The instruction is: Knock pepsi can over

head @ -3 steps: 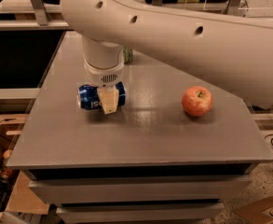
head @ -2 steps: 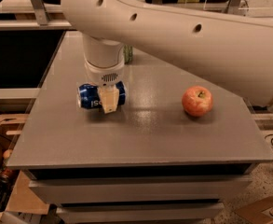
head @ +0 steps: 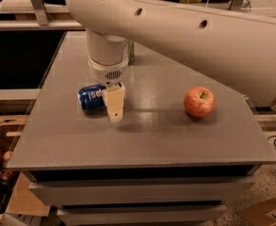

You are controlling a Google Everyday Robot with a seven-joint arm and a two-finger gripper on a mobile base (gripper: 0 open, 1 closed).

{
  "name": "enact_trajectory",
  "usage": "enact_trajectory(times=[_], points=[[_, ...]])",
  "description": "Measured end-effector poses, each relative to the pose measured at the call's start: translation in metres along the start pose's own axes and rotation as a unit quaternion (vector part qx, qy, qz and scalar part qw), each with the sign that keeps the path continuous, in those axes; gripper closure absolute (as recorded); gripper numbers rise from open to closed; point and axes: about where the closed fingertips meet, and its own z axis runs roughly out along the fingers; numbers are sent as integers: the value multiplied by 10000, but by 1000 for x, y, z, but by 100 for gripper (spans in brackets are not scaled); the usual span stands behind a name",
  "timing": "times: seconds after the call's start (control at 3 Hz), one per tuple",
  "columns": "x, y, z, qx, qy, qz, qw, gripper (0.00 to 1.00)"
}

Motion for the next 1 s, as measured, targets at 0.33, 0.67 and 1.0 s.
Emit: enact_trajectory(times=[0.33, 0.67, 1.0], points=[[4, -1, -6, -25, -16, 23, 10000, 0], [13, -6, -16, 13, -55, 117, 9999, 0], [21, -11, -24, 51, -111, 204, 9997, 0]])
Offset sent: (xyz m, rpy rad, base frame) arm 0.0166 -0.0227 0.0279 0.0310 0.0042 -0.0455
